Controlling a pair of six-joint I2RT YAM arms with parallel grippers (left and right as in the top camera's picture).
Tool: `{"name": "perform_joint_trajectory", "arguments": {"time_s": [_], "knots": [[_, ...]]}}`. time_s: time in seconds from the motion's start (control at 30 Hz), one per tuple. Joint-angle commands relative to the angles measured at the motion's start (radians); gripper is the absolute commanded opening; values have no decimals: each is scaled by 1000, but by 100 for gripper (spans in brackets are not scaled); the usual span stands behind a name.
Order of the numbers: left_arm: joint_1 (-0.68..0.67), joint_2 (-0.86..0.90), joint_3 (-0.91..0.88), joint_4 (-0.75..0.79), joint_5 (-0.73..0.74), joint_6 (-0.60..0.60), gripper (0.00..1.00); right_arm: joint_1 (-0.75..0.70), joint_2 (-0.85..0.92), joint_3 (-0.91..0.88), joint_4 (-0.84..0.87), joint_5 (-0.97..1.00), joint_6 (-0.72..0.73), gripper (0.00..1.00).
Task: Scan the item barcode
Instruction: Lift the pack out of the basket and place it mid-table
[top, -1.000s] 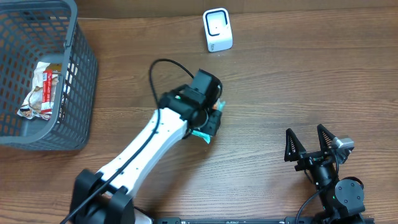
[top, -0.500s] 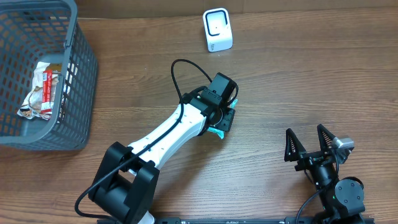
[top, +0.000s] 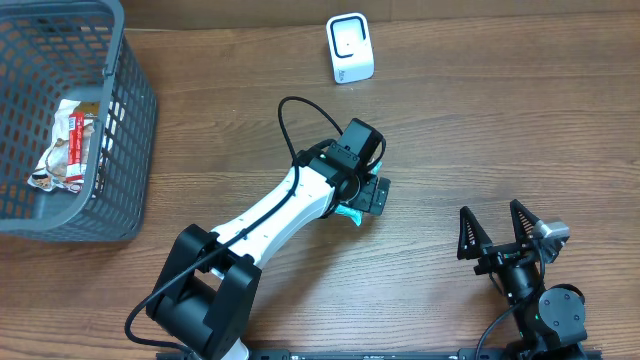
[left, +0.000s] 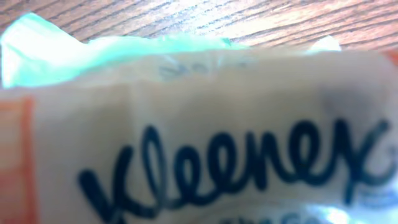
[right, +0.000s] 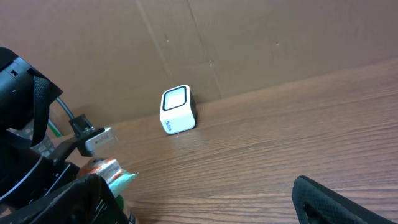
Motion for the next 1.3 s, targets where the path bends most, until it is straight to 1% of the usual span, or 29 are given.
{"name": "perform_joint_trajectory", "arguments": {"time_s": [0.0, 0.2, 0.53, 0.63, 0.77, 0.8, 0.83, 0.9, 0.93, 0.97, 1.0, 1.03, 1.07, 1.23, 1.27], "knots": [[-7, 5, 10, -3, -3, -3, 100, -3, -11, -10, 5, 1, -4, 100], [-7, -23, 91, -58, 1, -3, 100, -3, -11, -10, 5, 1, -4, 100], [1, -94, 284, -220, -11, 9, 100, -3, -11, -10, 5, 1, -4, 100], [37, -117, 319, -250, -14, 9, 100, -3, -11, -10, 5, 1, -4, 100], [132, -152, 340, -274, -14, 9, 100, -3, -11, -10, 5, 1, -4, 100], [158, -158, 340, -280, -14, 9, 96, -3, -11, -10, 5, 1, -4, 100], [190, -163, 340, -291, -14, 9, 90, -3, -11, -10, 5, 1, -4, 100], [251, -163, 340, -320, -14, 9, 71, -3, -11, -10, 5, 1, -4, 100], [278, -162, 339, -336, -14, 9, 57, -3, -11, -10, 5, 1, -4, 100], [308, -158, 338, -358, -14, 9, 38, -3, -11, -10, 5, 1, -4, 100], [333, -155, 336, -375, -14, 9, 24, -3, -11, -10, 5, 1, -4, 100], [359, -150, 333, -393, -14, 9, 16, -3, -11, -10, 5, 1, -4, 100], [381, -143, 328, -409, -14, 9, 14, -3, -11, -10, 5, 1, -4, 100], [431, -106, 255, -420, 13, 9, 13, -3, -11, -10, 5, 1, -4, 100], [431, -95, 225, -406, 20, 9, 6, -3, -11, -10, 5, 1, -4, 100]]}}
